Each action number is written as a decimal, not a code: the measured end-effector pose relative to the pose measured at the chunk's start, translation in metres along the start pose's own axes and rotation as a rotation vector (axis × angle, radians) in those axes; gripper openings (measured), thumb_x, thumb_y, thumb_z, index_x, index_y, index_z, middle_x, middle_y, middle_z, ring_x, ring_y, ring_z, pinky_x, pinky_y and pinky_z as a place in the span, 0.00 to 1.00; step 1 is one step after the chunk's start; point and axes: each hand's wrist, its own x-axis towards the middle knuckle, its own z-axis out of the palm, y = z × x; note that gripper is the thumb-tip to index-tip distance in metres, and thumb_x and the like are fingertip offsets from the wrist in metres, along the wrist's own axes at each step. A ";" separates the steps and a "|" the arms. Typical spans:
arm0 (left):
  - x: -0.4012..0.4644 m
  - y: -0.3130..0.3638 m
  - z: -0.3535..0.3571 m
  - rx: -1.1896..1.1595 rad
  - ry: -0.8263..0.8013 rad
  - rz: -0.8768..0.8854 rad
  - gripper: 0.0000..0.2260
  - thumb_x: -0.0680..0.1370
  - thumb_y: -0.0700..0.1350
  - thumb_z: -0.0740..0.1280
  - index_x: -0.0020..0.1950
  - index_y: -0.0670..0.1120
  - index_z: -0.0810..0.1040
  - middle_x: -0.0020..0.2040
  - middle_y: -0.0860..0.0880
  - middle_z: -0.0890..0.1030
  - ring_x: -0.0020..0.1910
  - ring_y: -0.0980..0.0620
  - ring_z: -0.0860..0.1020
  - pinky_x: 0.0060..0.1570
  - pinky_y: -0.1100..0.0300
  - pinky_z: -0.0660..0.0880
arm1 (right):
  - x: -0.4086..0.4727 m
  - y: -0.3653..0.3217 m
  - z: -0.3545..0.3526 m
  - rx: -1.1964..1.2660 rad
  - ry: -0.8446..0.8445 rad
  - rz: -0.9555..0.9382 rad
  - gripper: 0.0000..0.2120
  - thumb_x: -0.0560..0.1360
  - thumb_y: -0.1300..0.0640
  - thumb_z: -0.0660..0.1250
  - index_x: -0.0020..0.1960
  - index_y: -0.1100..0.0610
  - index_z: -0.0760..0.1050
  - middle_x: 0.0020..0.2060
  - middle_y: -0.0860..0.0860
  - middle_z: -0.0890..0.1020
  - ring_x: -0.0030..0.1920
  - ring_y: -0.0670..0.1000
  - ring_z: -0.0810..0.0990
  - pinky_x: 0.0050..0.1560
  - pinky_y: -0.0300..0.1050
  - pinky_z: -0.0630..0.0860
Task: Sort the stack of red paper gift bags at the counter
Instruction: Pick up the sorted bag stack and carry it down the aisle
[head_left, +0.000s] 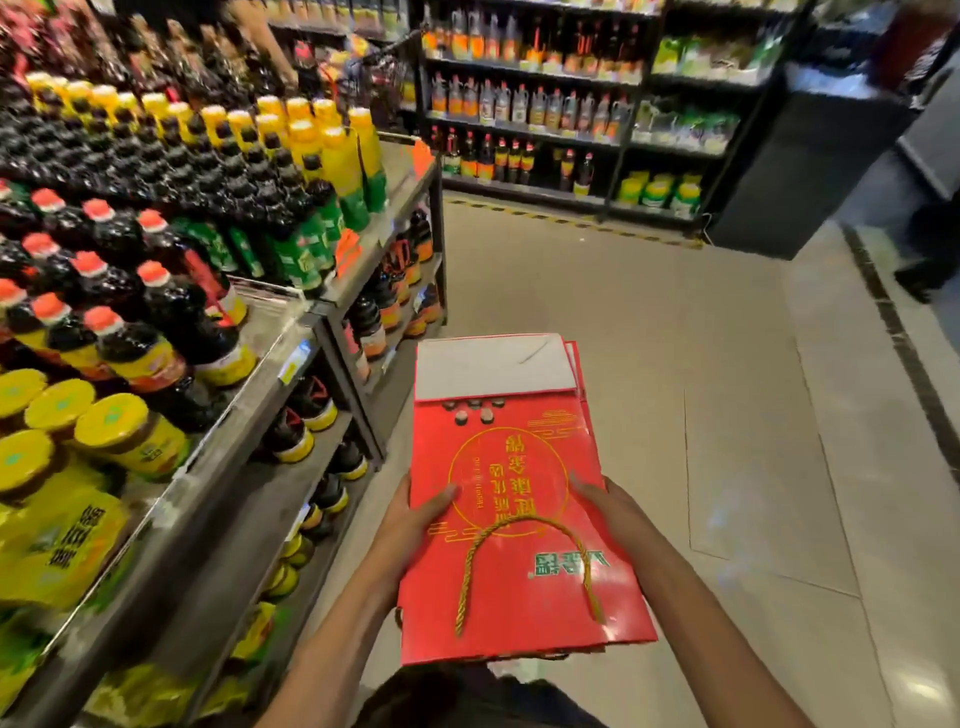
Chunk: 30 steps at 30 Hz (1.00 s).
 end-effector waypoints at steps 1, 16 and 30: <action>0.014 0.004 0.011 -0.025 0.008 -0.001 0.29 0.70 0.44 0.80 0.68 0.45 0.75 0.56 0.43 0.86 0.51 0.42 0.86 0.43 0.51 0.82 | 0.019 -0.012 -0.009 -0.007 -0.021 0.032 0.48 0.59 0.37 0.83 0.70 0.59 0.73 0.57 0.54 0.86 0.57 0.54 0.86 0.48 0.41 0.82; 0.252 0.050 0.088 -0.203 0.235 0.074 0.29 0.75 0.38 0.75 0.74 0.43 0.70 0.64 0.37 0.82 0.57 0.38 0.84 0.48 0.49 0.82 | 0.311 -0.168 -0.058 -0.122 -0.214 0.163 0.42 0.65 0.43 0.80 0.74 0.55 0.69 0.61 0.58 0.84 0.59 0.62 0.84 0.55 0.57 0.82; 0.401 0.060 0.119 -0.470 0.568 -0.031 0.27 0.76 0.39 0.74 0.73 0.54 0.73 0.62 0.43 0.84 0.58 0.40 0.84 0.57 0.44 0.81 | 0.522 -0.242 -0.047 -0.388 -0.406 0.355 0.23 0.76 0.53 0.73 0.69 0.55 0.73 0.56 0.58 0.86 0.52 0.62 0.86 0.47 0.55 0.85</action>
